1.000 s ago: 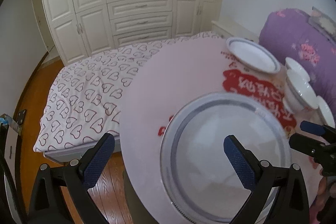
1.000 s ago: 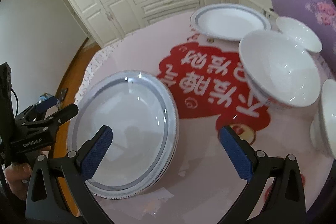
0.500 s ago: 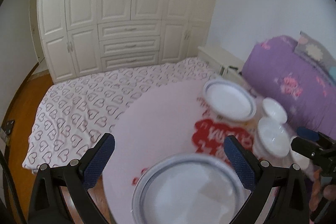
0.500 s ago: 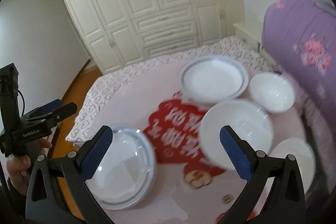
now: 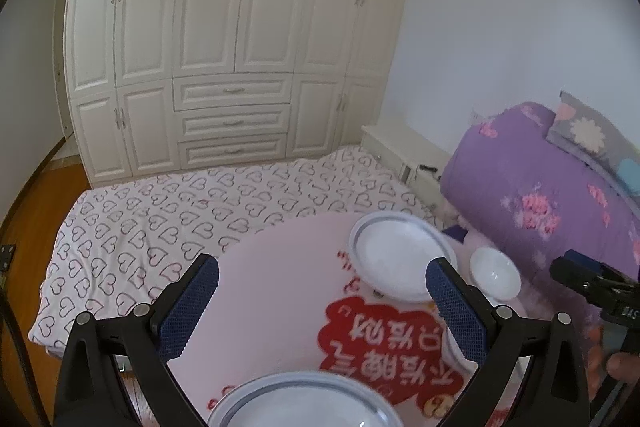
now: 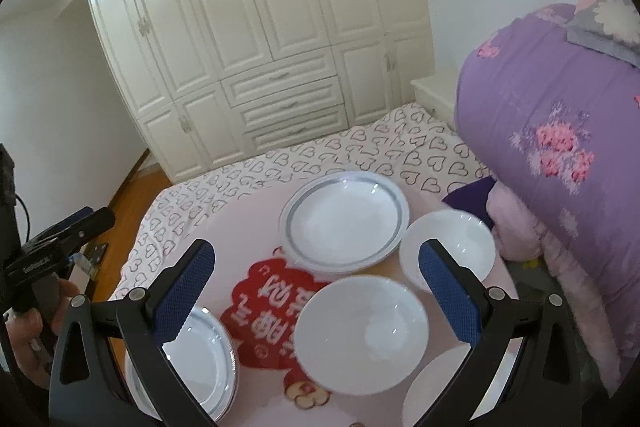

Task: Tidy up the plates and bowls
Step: 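Move both grippers toward another grey-rimmed plate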

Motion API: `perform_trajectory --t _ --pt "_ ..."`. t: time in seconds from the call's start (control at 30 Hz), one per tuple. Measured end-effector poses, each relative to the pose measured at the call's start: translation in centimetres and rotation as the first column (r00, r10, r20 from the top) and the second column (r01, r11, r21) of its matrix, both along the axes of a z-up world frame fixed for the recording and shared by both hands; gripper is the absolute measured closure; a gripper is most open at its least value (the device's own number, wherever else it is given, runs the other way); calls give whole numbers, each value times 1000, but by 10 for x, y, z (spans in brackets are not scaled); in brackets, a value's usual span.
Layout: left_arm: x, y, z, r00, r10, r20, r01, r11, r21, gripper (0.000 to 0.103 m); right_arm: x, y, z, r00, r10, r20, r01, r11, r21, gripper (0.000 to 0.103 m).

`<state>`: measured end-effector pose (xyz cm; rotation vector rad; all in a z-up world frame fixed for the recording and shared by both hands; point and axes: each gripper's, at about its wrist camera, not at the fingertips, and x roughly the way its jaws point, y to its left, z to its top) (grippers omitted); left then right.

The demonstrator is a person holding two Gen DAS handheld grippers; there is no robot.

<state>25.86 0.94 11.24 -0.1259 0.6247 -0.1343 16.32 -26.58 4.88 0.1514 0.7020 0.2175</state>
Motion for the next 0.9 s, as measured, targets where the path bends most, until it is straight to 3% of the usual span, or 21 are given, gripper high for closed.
perform_trajectory --t 0.43,0.7,0.9 --pt "87 -51 -24 999 10 -53 -11 1000 -15 1 78 -46 -11 998 -45 -49 42 997 -64 0" --pt "163 -77 -60 978 24 -208 -30 999 -26 1 133 -68 -47 981 6 -193 -25 995 -93 0" --pt "219 -82 -102 938 68 -341 -82 996 -26 1 177 -78 -91 935 54 -350 -74 996 -43 0"
